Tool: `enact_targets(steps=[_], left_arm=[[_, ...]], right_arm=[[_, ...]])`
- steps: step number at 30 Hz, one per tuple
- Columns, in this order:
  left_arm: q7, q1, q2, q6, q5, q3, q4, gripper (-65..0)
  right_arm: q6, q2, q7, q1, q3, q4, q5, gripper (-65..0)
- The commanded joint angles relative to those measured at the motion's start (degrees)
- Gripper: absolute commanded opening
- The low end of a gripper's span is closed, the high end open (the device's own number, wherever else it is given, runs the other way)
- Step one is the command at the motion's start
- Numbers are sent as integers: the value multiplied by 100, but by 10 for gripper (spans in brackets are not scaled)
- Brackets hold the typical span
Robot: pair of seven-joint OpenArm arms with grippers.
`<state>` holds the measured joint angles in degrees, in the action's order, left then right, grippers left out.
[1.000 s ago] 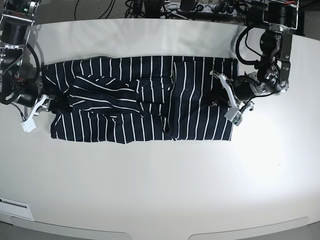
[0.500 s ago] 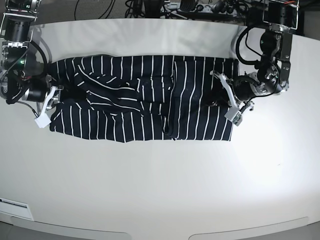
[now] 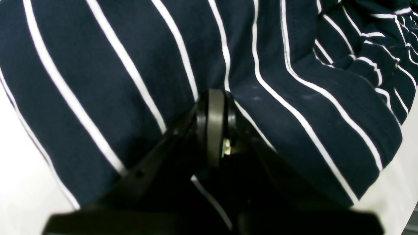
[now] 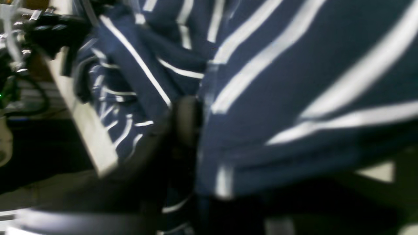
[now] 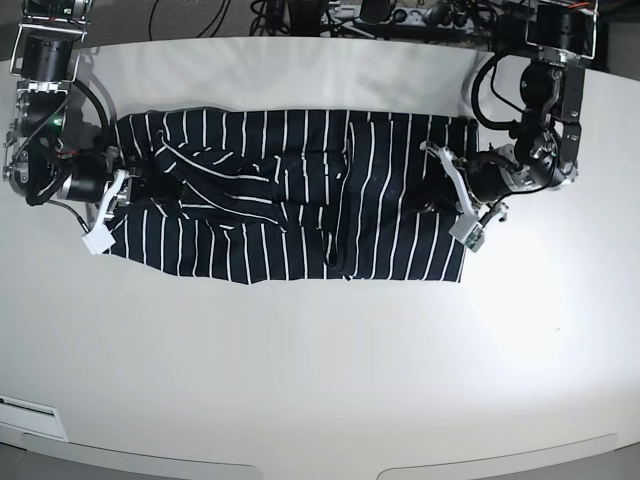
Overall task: Fold the T-shirt properly
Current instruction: 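Grasp the shirt edge with the right gripper and drag it toward the left gripper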
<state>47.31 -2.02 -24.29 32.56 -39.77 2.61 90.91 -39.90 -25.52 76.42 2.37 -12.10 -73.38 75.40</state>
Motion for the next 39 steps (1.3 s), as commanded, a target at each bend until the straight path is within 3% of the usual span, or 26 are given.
enact_targets(steps=[1,2,7,12,14,21,26,30,33,35,39], left_arm=[[326,46,-94,-109,227,-2,-28,-650],[326,98,-94,-111,87,-4,-28,-650],[339,367,-94,-109,-901,-4,-28,-647],[575,737,-96,48,-1482,-7,-26,-391],[704,901,-96,46,-1515,-17,-26,-348],[717,927,-92,44,-1408,-103,-28,-349],[584,686,-85,44,-1139,-103,-28,-349],[356,382,-26,42,-807,-103,-28,-349],[262,210,-31,44,-758,-103,-28,-349],[262,146,-28,46,-761,-103,-28,-349],[258,107,7,44,-765,-103,-28,-349]], right_arm=[[-10,-85,-125,98,-37,-87,26,-610],[-10,-85,-173,98,-37,-87,-87,-650],[-10,-105,-509,114,-37,-87,-686,-650],[-10,-131,-514,326,-37,-90,-1423,-650],[-10,-190,-560,487,-37,-90,-1694,-650],[610,-538,-933,1145,-37,-96,-3115,-650],[1305,-610,-1250,1399,-37,-520,-3976,-650],[1945,-590,-1281,1357,-37,-1335,-4035,-650],[2216,-564,-1279,1279,-37,-2037,-3639,-650],[2164,-557,-1274,1220,-37,-2444,-3093,-650],[1696,-487,-1080,1145,-37,-2887,-2149,-650]])
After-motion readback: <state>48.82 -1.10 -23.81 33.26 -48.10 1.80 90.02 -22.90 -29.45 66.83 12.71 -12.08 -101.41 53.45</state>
